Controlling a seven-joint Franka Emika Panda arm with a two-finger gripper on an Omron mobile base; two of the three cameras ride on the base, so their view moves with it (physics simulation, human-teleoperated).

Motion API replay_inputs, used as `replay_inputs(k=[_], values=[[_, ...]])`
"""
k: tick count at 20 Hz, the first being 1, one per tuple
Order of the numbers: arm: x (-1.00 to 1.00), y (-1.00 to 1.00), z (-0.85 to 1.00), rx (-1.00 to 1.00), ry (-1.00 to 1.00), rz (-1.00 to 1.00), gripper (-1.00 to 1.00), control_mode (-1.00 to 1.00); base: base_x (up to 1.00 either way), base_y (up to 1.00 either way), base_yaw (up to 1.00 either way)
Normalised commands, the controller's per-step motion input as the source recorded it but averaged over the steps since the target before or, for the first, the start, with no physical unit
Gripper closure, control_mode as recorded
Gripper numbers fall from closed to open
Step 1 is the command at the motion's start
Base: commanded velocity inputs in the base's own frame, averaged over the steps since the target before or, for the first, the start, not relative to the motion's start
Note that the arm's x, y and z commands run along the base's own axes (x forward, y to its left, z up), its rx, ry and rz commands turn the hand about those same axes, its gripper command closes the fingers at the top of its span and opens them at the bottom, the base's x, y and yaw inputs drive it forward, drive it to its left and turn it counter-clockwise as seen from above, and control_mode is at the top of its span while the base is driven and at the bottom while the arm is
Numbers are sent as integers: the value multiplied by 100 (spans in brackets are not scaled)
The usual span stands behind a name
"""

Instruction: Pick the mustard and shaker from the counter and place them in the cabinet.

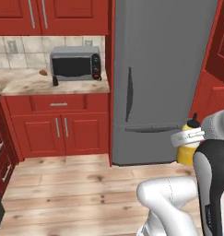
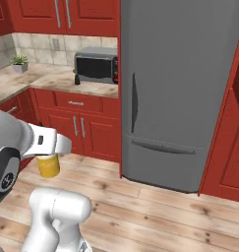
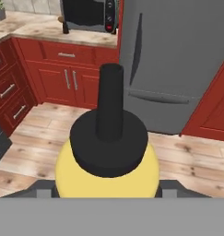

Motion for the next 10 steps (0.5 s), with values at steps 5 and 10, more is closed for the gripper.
replay_inputs(k=[5,10], values=[[0,0,0,0,0,0,100,100,-24,-97,0],[0,0,0,0,0,0,100,100,-28,-99,0]])
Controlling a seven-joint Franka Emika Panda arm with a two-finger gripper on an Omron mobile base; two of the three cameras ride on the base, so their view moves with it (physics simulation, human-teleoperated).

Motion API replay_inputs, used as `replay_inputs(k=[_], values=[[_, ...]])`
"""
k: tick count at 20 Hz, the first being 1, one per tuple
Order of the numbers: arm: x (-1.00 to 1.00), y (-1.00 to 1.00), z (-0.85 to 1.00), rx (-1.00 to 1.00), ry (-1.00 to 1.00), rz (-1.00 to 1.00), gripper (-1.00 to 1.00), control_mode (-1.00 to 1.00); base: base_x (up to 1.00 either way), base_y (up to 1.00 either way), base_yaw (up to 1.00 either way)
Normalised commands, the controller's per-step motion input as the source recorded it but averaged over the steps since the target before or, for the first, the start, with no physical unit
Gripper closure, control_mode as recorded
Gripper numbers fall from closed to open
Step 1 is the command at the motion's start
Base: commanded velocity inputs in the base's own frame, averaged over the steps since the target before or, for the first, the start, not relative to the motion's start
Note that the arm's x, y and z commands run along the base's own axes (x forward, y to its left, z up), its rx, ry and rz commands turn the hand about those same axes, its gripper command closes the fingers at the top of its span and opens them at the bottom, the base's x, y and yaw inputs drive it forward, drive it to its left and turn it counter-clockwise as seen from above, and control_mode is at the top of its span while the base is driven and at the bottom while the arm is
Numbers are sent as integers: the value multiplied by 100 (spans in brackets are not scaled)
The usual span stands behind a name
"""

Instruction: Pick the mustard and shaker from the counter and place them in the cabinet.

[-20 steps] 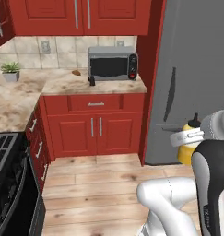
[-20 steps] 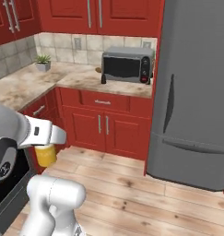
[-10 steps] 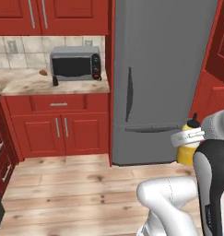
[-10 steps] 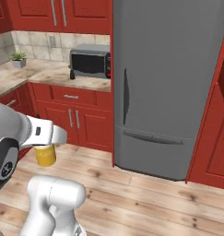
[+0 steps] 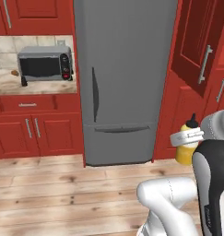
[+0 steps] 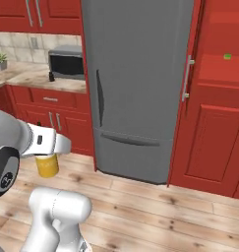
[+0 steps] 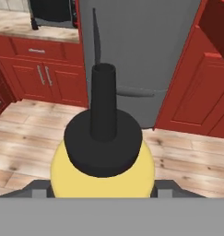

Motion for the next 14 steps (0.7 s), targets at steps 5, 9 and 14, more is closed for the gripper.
replay_inputs(k=[5,9,14], values=[[0,0,0,0,0,0,100,100,-22,-100,0],[0,0,0,0,0,0,100,100,-20,-100,0],[0,0,0,0,0,0,100,100,-4,-100,0]])
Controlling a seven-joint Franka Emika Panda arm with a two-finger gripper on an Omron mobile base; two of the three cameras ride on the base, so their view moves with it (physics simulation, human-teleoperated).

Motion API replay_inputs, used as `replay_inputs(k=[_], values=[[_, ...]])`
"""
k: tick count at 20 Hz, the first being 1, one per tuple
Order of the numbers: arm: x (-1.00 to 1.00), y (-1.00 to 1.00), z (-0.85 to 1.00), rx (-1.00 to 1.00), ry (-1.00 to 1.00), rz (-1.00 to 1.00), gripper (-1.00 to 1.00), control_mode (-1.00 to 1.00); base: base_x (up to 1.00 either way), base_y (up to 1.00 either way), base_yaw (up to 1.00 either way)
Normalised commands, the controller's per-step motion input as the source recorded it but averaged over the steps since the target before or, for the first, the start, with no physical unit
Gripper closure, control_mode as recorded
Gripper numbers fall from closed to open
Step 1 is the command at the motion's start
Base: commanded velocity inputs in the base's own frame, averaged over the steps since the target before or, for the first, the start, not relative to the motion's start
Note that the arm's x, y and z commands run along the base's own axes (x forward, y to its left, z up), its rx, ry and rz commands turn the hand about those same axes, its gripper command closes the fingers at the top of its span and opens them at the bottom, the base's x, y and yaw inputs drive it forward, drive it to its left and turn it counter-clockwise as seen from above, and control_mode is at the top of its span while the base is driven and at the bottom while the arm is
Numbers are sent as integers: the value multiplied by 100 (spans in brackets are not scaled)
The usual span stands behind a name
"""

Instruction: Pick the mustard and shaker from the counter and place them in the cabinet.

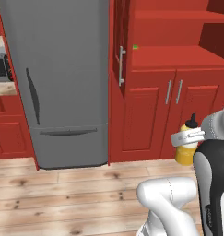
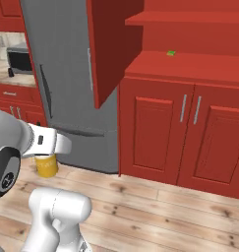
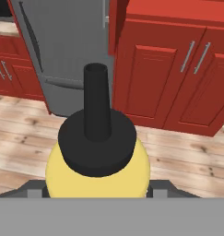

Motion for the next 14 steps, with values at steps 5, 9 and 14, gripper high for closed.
replay_inputs(k=[5,9,14], values=[[0,0,0,0,0,0,100,100,23,-100,0],[0,0,0,0,0,0,100,100,43,-96,-1],[0,0,0,0,0,0,100,100,71,-81,-2]])
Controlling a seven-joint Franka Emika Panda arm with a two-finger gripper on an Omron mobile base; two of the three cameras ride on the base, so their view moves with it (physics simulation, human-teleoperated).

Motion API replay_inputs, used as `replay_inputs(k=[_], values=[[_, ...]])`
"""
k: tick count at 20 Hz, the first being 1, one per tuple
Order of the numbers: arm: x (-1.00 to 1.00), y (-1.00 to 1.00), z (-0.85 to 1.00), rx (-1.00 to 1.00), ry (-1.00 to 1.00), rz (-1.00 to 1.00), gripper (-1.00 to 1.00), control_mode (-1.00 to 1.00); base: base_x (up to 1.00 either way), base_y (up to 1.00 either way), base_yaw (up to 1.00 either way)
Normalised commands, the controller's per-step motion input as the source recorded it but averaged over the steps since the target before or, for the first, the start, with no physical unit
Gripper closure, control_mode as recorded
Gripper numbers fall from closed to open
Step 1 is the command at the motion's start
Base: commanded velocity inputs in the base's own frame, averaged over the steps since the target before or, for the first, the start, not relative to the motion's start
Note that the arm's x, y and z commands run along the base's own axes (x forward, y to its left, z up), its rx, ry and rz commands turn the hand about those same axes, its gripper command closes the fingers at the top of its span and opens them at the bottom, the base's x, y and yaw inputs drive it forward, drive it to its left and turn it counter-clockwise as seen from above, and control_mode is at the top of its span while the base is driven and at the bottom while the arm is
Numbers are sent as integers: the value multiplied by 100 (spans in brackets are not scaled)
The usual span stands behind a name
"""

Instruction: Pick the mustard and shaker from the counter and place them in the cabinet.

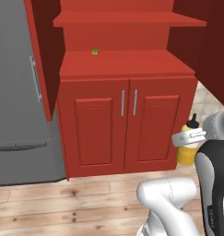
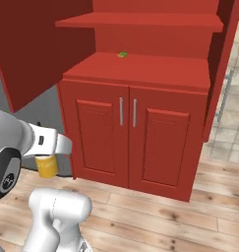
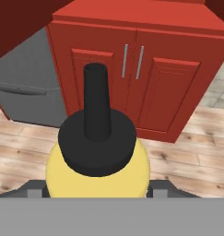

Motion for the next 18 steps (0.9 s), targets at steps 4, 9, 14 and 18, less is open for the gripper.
replay_inputs(k=[4,9,14,18], values=[[0,0,0,0,0,0,100,100,75,-29,-3],[0,0,0,0,0,0,100,100,49,11,-1],[0,0,0,0,0,0,100,100,59,7,-4],[0,0,0,0,0,0,100,100,77,-1,-8]])
